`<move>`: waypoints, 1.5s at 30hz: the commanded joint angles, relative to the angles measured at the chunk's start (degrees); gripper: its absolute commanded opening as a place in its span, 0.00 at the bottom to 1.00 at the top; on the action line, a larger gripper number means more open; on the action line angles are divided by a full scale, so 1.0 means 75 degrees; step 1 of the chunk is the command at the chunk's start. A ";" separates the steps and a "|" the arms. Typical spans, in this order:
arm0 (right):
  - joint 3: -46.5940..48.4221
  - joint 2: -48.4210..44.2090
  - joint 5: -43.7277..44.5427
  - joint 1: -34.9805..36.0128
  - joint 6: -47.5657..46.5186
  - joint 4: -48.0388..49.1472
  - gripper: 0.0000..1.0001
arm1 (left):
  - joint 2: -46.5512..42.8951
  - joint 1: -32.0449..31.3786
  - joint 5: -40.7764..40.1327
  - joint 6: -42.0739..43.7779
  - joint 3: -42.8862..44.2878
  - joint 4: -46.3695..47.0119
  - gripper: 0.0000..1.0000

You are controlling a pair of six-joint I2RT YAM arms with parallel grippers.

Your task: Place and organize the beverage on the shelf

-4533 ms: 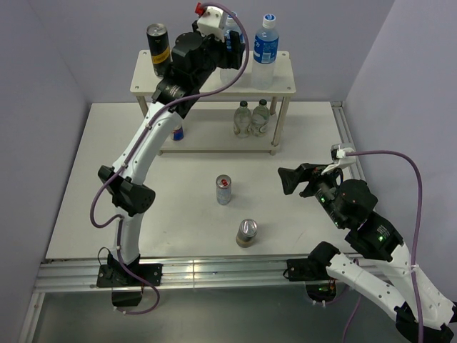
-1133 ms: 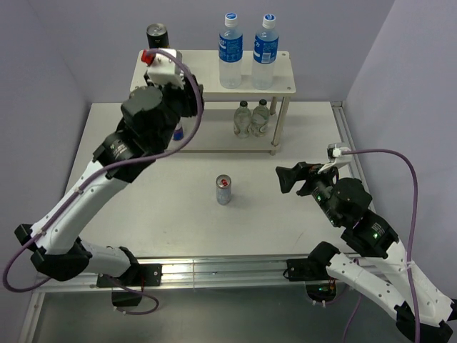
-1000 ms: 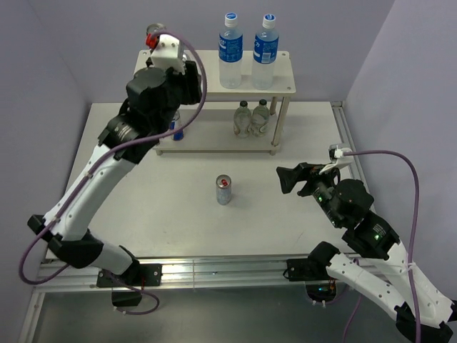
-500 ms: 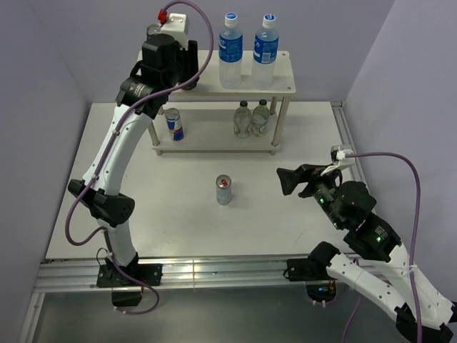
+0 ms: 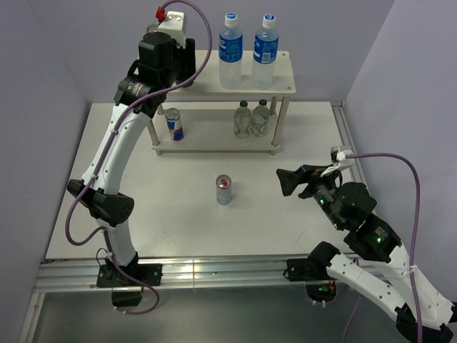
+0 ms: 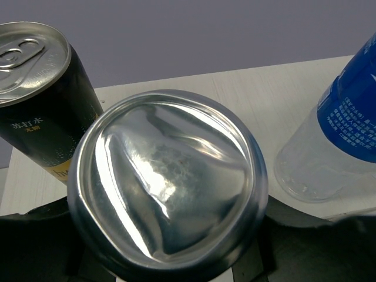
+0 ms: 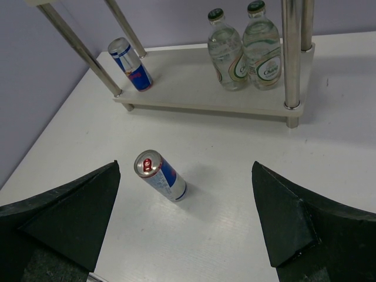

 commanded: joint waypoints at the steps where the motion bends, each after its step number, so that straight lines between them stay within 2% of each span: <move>1: -0.0049 -0.0073 -0.0021 0.0074 0.0033 0.0288 1.00 | -0.0084 0.0014 -0.0167 0.0217 0.0012 0.1155 0.00; 11: -0.0049 -0.0073 0.0026 0.0145 0.0022 0.0276 1.00 | 0.0208 0.0003 -0.0460 0.0276 -0.0176 0.1507 0.02; 14: -0.0037 -0.0085 0.0049 0.0168 0.0022 0.0264 1.00 | 0.0232 0.0003 -0.0507 0.0264 -0.0270 0.1613 0.10; 17: -0.0037 -0.0073 0.0107 0.0215 0.0022 0.0264 1.00 | 0.0162 0.0003 -0.0554 0.0287 -0.0469 0.1718 0.30; 18: -0.0026 -0.0073 0.0119 0.0227 0.0022 0.0253 1.00 | 0.0150 0.0003 -0.0554 0.0287 -0.0527 0.1718 0.45; 19: -0.0026 -0.0085 0.0142 0.0238 0.0022 0.0252 1.00 | 0.0138 0.0003 -0.0554 0.0264 -0.0551 0.1730 0.51; 21: -0.0026 -0.0073 0.0131 0.0238 0.0022 0.0252 1.00 | 0.0092 0.0003 -0.0531 0.0252 -0.0563 0.1707 0.58; 26: -0.0049 -0.0166 0.0166 0.0250 0.0045 0.0241 1.00 | 0.0033 -0.0056 -0.0612 0.0299 -0.0493 0.1625 0.64; 28: -0.0049 -0.0190 0.0178 0.0262 0.0057 0.0241 1.00 | 0.0010 -0.0102 -0.0659 0.0311 -0.0492 0.1578 0.71; 32: -0.0061 -0.0260 0.0201 0.0297 0.0068 0.0241 1.00 | -0.0072 -0.0150 -0.0741 0.0323 -0.0539 0.1508 0.76; 37: -0.0049 -0.0261 0.0260 0.0367 0.0068 0.0217 1.00 | -0.0236 -0.0231 -0.0847 0.0264 -0.0738 0.1460 0.76; 45: -0.0049 -0.0319 0.0295 0.0402 0.0068 0.0229 1.00 | -0.1033 -0.0407 -0.1362 0.0241 -0.1803 0.1707 0.78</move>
